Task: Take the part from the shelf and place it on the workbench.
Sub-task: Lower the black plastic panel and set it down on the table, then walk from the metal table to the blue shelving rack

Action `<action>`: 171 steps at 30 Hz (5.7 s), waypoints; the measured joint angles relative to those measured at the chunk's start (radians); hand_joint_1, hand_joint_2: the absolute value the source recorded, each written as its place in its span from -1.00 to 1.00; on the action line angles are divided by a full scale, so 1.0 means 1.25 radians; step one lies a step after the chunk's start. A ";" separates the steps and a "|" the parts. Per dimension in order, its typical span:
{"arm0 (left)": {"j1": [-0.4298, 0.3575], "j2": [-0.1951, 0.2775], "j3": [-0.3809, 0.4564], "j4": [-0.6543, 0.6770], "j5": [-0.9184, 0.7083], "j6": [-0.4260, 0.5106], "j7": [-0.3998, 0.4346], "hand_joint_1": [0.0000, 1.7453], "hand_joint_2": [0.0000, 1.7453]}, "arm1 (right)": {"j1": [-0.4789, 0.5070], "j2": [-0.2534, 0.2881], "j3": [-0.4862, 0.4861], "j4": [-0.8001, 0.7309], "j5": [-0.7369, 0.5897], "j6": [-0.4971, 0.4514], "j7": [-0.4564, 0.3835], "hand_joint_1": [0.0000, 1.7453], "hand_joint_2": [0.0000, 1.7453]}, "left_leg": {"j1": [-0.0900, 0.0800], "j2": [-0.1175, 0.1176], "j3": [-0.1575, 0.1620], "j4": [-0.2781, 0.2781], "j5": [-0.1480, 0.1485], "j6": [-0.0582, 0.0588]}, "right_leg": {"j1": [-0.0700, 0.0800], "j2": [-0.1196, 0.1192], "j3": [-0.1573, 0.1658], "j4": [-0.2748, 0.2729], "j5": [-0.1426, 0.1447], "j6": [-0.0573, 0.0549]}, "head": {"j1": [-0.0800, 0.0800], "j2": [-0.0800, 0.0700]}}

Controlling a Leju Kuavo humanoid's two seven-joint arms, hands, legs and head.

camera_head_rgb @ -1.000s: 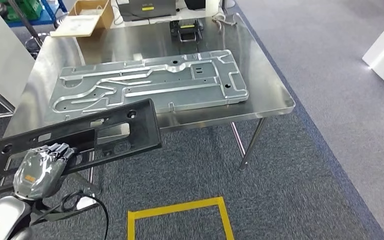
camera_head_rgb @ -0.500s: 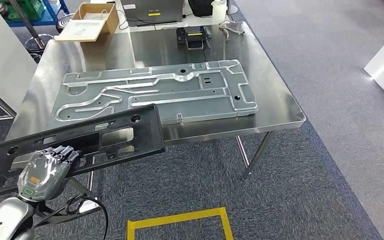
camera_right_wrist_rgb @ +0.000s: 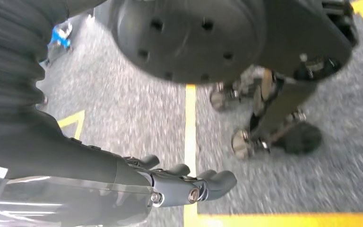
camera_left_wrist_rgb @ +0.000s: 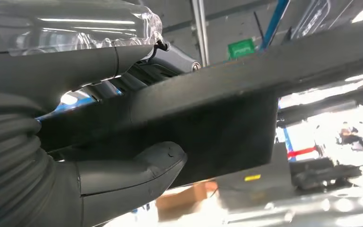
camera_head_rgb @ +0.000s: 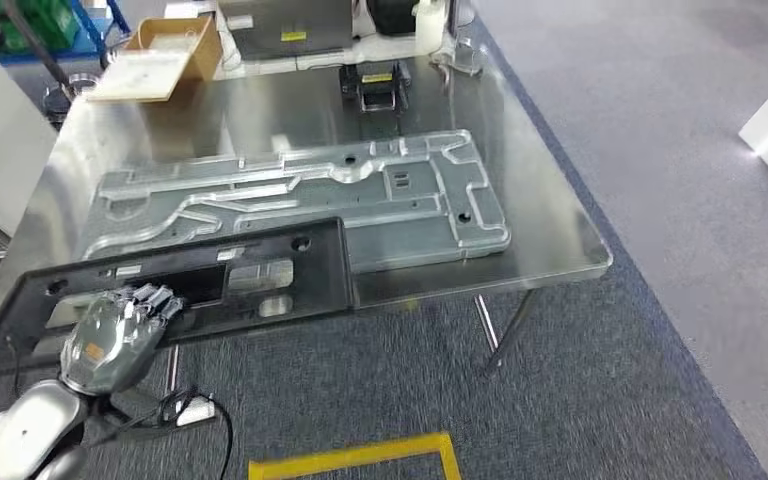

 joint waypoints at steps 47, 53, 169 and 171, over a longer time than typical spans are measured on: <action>-0.072 0.001 -0.061 0.045 0.074 -0.066 -0.024 1.00 1.00 | -0.002 -0.001 0.000 0.002 0.005 0.006 -0.003 -1.00 1.00 | -0.008 -0.002 -0.099 -0.063 0.107 0.017 | 0.008 0.004 0.058 -0.010 -0.048 0.010 | 0.001 0.000; -0.114 -0.015 -0.084 0.102 0.132 -0.088 -0.068 1.00 1.00 | -0.004 -0.002 0.000 0.002 0.018 0.011 -0.003 -1.00 1.00 | -0.010 -0.002 -0.097 -0.064 0.101 0.024 | 0.006 0.003 0.069 -0.028 -0.053 0.011 | 0.001 0.000; -0.124 -0.064 -0.110 0.096 0.129 -0.040 -0.092 -1.00 -1.00 | -0.007 0.000 0.009 0.003 0.043 0.013 -0.033 -1.00 -1.00 | -0.009 0.012 -0.010 -0.108 0.072 0.045 | -0.002 -0.004 -0.071 0.091 -0.065 0.040 | 0.001 0.000; -0.123 -0.064 -0.110 0.096 0.129 -0.040 -0.093 -1.00 -1.00 | -0.007 0.000 0.009 0.003 0.043 0.013 -0.033 -1.00 -1.00 | -0.011 0.013 -0.036 -0.104 0.090 0.046 | -0.003 -0.004 -0.085 0.181 -0.110 0.044 | 0.001 0.000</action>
